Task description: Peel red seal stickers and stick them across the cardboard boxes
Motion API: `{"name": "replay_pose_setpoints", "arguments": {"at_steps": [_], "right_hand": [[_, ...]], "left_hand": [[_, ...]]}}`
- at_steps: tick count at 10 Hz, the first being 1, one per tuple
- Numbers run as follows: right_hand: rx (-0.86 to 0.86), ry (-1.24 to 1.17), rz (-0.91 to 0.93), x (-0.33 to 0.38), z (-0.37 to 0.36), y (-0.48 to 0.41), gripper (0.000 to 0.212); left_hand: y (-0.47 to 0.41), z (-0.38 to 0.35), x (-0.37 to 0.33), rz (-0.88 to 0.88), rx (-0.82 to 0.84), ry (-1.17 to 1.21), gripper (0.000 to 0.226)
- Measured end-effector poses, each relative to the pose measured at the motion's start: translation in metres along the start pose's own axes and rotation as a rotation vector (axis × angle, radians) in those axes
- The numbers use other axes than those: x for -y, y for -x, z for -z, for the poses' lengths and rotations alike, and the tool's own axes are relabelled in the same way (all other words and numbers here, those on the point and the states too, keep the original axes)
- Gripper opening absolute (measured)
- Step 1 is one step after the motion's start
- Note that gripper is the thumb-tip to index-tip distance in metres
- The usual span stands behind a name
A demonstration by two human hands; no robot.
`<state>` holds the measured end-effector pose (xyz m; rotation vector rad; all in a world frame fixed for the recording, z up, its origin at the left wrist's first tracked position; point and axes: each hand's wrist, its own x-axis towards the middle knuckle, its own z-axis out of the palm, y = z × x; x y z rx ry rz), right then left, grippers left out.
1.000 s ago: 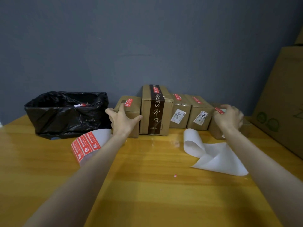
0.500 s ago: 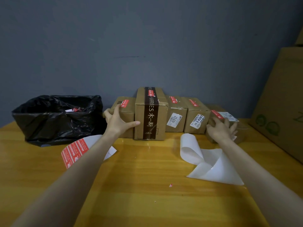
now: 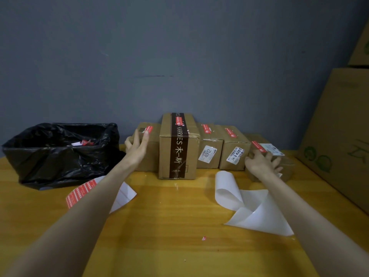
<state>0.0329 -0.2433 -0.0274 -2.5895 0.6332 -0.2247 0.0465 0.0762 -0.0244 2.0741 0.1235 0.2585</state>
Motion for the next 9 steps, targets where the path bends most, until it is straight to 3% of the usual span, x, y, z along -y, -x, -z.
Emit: {"name": "replay_pose_setpoints", "arguments": {"at_steps": [2, 4, 6, 9], "right_hand": [[0.011, 0.041, -0.050, 0.011, 0.007, 0.002, 0.055], [0.012, 0.124, -0.004, 0.017, 0.007, 0.002, 0.063], [-0.043, 0.061, 0.114, 0.025, 0.005, 0.016, 0.073], [-0.140, -0.051, 0.428, 0.058, 0.014, 0.050, 0.075]], "left_hand": [[-0.020, 0.002, 0.001, 0.074, 0.017, 0.000, 0.064], [-0.013, 0.011, -0.003, 0.049, 0.018, -0.144, 0.059], [-0.002, 0.026, -0.001, -0.187, -0.085, -0.474, 0.057], [0.035, 0.025, -0.025, -0.430, -0.168, -0.536, 0.053]]}}
